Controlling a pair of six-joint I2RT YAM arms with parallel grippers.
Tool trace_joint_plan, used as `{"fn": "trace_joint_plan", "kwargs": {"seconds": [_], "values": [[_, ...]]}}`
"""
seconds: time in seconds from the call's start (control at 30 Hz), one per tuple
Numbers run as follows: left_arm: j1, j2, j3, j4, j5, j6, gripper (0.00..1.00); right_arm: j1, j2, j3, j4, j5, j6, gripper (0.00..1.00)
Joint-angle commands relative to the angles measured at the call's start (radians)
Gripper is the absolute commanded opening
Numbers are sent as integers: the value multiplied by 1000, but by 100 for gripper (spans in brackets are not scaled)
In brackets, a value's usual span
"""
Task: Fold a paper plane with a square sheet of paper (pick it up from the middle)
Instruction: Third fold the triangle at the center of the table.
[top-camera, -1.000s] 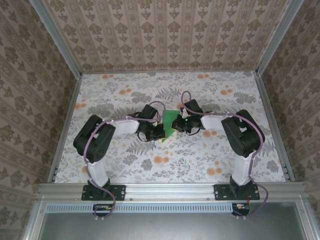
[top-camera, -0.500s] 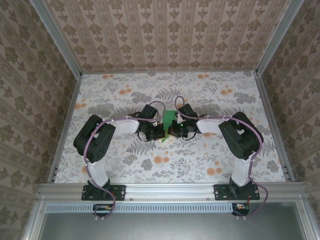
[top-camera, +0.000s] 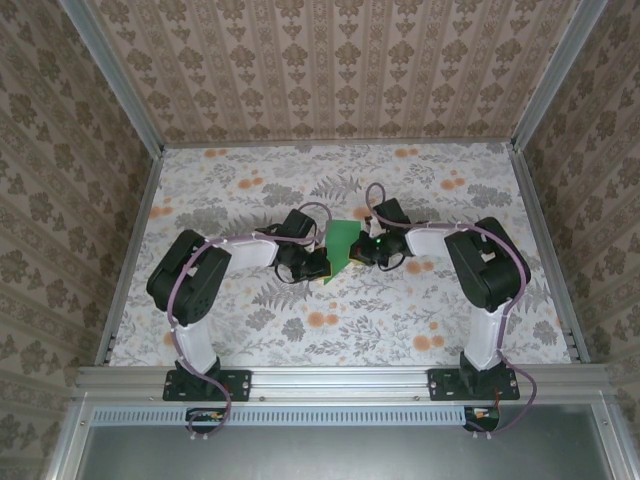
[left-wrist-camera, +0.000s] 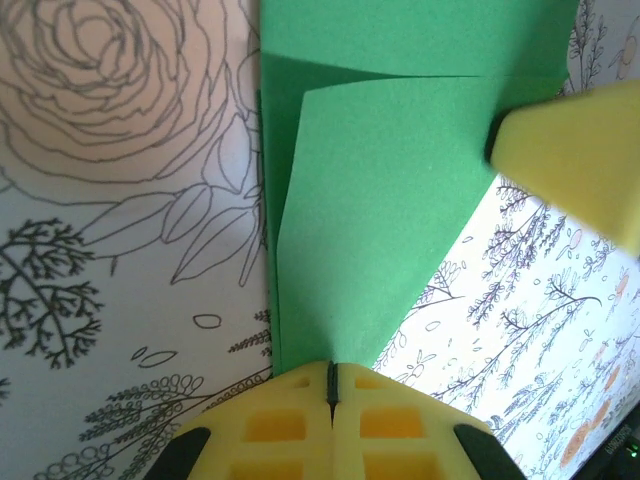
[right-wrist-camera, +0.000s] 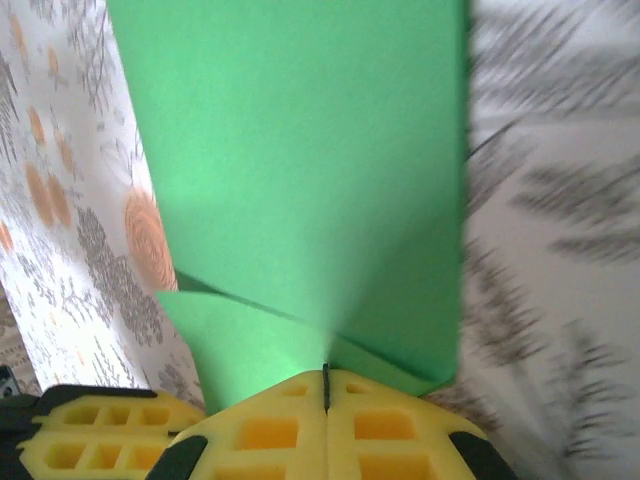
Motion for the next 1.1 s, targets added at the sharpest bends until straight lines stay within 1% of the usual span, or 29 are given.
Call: {"fn": "trace_joint_plan", "kwargs": {"seconds": [0.0,0.13,0.23,0.37,0.53,0.63,0.77,0.97,1.07], "values": [[6,50,-37,-146,-43,33,0,-76,42,20,-85,151,-54,0],[6,49,-20,-149,-41,44,0,-86,-8,44,-123,163,-72,0],[6,43,-5,-149,-39,50,0,-83,-80,22,-103,129,-56,0],[4,44,7,-152,-38,52,0,-41,-142,-23,-61,99,-17,0],[4,47,11,-153,-38,53,0,55,-98,-23,0,66,39,0],[5,47,11,-154,-39,52,0,87,-48,5,5,59,53,0],[4,46,14,-157,-38,56,0,93,-2,21,10,43,63,0],[3,40,13,-175,-14,80,0,88,43,44,-90,93,40,0],[-2,19,3,-199,8,113,0,73,52,35,-106,108,44,0]]}}
